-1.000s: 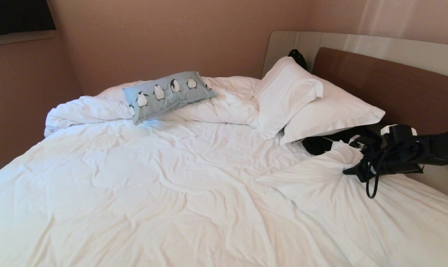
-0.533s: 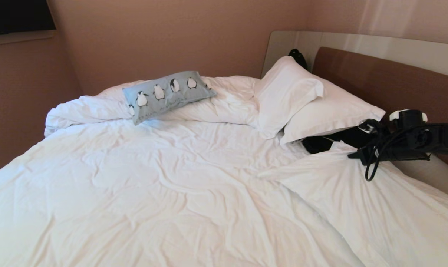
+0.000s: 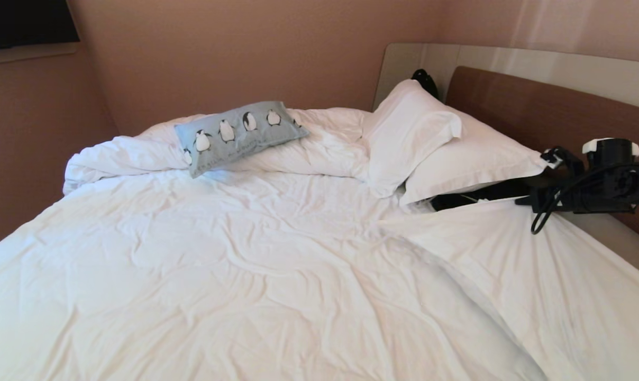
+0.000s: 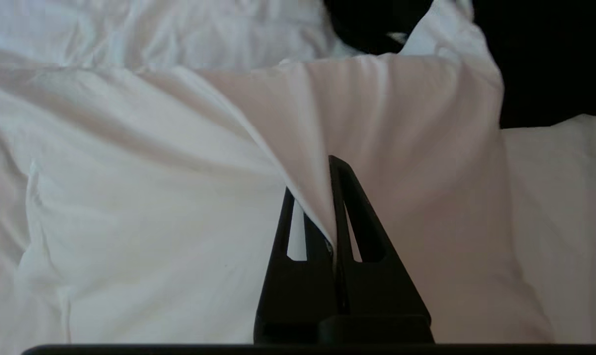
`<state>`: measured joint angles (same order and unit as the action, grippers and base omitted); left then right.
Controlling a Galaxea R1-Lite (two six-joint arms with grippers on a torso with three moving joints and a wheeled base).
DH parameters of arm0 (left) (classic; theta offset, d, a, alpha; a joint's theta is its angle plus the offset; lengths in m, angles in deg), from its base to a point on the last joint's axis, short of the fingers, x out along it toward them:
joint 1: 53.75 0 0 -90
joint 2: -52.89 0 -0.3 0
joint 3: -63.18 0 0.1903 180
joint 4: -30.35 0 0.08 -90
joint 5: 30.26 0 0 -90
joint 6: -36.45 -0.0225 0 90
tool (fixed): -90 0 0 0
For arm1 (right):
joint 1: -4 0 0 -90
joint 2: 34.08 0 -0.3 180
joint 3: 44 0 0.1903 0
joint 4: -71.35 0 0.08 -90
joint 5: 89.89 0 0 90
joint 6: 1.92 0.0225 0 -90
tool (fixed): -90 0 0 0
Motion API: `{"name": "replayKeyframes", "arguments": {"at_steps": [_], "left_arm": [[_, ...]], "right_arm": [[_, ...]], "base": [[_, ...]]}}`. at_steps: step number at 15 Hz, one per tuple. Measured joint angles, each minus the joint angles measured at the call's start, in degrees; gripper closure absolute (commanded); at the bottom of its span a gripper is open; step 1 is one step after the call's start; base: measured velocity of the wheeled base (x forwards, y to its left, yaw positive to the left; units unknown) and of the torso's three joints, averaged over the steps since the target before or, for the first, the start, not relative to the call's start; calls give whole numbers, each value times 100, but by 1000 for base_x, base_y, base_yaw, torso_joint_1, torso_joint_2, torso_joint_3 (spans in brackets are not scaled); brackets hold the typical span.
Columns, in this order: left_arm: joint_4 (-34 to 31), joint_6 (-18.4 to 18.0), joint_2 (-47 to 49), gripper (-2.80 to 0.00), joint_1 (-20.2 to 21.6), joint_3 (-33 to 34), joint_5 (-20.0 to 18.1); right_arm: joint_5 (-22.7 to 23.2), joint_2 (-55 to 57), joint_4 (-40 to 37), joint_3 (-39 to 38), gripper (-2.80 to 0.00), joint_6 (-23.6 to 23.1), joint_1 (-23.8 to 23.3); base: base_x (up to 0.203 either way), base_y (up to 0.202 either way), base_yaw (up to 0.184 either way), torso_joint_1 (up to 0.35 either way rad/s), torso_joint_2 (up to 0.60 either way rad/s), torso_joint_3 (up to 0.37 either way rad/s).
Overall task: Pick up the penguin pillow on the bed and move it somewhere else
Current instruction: Place the pillow at the bedside
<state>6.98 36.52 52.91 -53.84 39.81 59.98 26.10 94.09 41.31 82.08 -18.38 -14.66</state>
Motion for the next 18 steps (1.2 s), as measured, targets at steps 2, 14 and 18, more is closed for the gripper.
{"name": "replayKeyframes", "arguments": {"at_steps": [2,14,18], "left_arm": [[0,2,0,0,2,0,-2],[-2,0,0,0,-1,0,0],[0,0,0,0,2,0,-1]], "right_arm": [[127,0,-5,225,0,235,-201],[239,-35,498,751,0,661,-1100],[-2,15,908,754,0,637,-1271]], "base": [[0,0,0,0,0,0],[0,0,0,0,0,0],[0,0,0,0,0,0]]}}
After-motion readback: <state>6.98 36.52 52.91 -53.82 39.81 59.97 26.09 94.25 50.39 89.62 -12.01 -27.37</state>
